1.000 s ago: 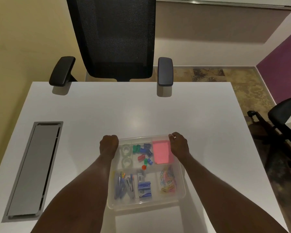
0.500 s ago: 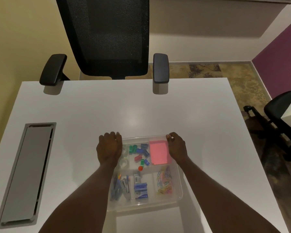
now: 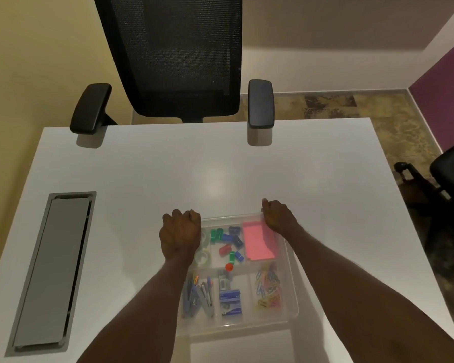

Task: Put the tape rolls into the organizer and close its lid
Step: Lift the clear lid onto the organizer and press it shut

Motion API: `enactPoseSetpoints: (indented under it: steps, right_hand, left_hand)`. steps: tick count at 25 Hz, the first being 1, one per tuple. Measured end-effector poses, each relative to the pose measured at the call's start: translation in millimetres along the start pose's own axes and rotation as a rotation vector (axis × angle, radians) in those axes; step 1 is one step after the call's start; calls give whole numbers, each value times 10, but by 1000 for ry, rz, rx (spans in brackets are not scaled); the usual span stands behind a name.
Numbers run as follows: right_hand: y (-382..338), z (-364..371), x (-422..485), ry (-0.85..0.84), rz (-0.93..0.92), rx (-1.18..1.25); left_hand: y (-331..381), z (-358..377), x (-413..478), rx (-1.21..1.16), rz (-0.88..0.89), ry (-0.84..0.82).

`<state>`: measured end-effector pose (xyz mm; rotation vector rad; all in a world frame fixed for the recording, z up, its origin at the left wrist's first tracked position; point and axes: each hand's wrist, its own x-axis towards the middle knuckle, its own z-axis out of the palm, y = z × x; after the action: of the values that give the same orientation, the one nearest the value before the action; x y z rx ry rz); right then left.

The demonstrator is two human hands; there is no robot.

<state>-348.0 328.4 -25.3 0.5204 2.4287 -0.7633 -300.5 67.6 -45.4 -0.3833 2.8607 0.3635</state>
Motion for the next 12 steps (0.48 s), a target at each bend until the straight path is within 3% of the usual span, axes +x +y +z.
enactPoseSetpoints:
  steps: [3, 12]
  right_hand:
    - [39, 58, 69, 35, -22, 20]
    - [114, 249, 13, 352, -176, 20]
  left_hand:
    - [-9, 12, 33, -34, -31, 2]
    - [6, -4, 36, -62, -21, 34]
